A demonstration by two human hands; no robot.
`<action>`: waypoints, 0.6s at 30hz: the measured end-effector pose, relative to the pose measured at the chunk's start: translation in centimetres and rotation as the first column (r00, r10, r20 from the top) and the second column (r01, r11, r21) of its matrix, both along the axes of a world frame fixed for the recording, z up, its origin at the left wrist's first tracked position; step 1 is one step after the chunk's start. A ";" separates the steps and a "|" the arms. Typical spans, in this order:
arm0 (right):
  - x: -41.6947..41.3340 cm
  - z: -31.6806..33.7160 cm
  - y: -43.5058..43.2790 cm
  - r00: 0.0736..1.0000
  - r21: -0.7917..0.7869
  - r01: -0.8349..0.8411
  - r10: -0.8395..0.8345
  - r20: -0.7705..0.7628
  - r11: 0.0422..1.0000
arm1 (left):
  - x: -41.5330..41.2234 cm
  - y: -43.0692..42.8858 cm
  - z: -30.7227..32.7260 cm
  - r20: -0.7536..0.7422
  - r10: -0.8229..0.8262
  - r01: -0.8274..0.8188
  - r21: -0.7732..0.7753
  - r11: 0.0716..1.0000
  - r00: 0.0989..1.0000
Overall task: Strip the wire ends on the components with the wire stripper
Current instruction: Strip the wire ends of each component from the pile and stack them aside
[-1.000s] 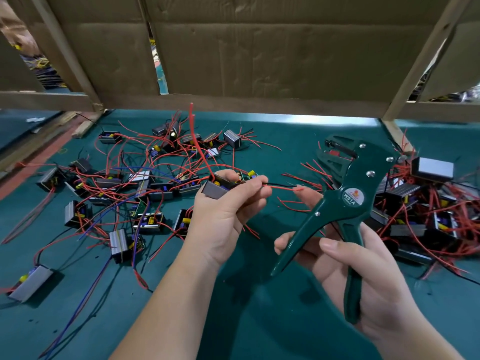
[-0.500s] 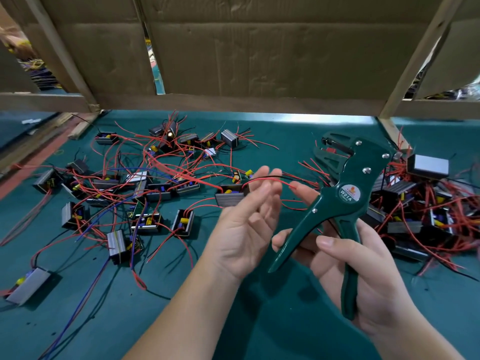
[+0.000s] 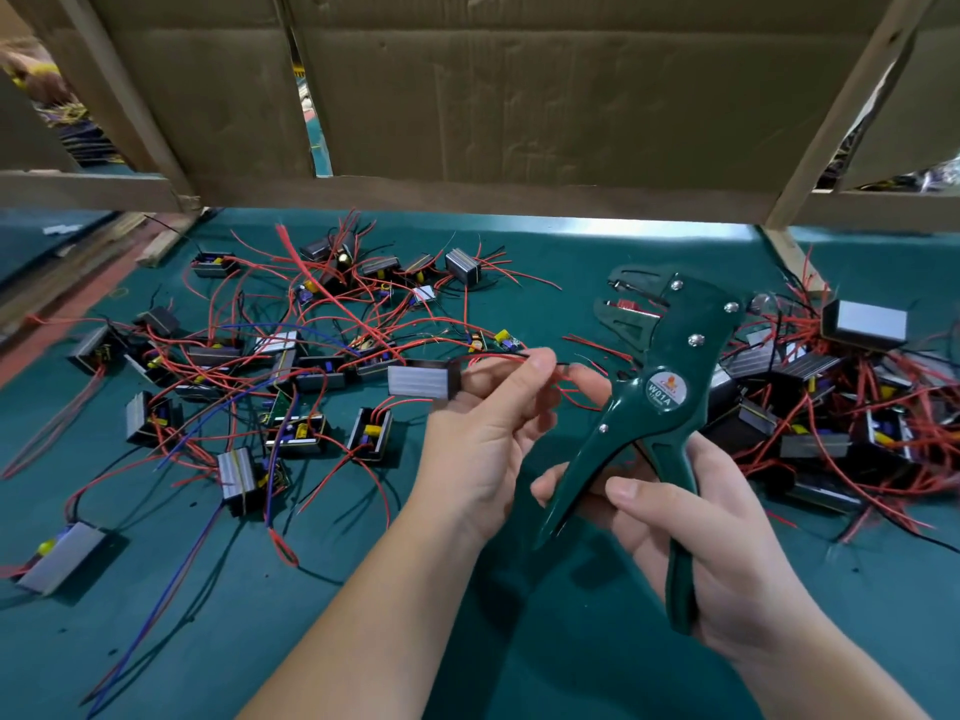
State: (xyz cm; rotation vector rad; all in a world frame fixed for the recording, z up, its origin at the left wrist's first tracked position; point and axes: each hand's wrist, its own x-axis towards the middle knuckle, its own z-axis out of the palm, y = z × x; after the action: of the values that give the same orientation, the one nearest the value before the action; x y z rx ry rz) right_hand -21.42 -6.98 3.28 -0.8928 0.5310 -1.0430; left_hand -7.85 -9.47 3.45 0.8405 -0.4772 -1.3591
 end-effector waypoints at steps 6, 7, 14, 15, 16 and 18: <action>-0.5 0.4 -0.9 0.995 0.102 0.089 -0.084 -0.055 0.991 | 1.7 -0.7 0.3 0.040 0.091 -0.091 0.002 0.996 0.995; -0.6 0.4 -1.0 0.996 0.120 0.057 -0.047 -0.081 0.991 | 1.8 -0.8 0.3 0.037 0.095 -0.096 0.013 0.995 0.995; -0.2 0.4 -0.4 0.963 0.214 -0.263 0.270 -0.005 0.941 | 1.9 -0.7 0.1 0.029 0.037 -0.036 -0.019 0.999 0.999; -0.1 0.3 -0.3 0.958 0.214 -0.283 0.288 0.005 0.935 | 1.8 -0.7 0.1 0.046 0.039 -0.038 -0.025 0.999 0.998; -0.1 0.3 -0.2 0.954 0.212 -0.294 0.298 0.012 0.932 | 1.7 -0.6 0.1 0.065 0.050 -0.048 -0.029 0.998 0.997; 0.0 0.4 0.0 0.952 0.197 -0.304 0.306 0.020 0.932 | 1.6 -0.6 0.1 0.096 0.087 -0.083 -0.049 0.995 0.992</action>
State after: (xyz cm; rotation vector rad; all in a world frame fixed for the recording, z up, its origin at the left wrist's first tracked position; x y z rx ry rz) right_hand -21.40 -6.97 3.64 -0.7751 0.4777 -0.6895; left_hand -6.23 -10.08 3.55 0.8838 -0.5397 -1.2289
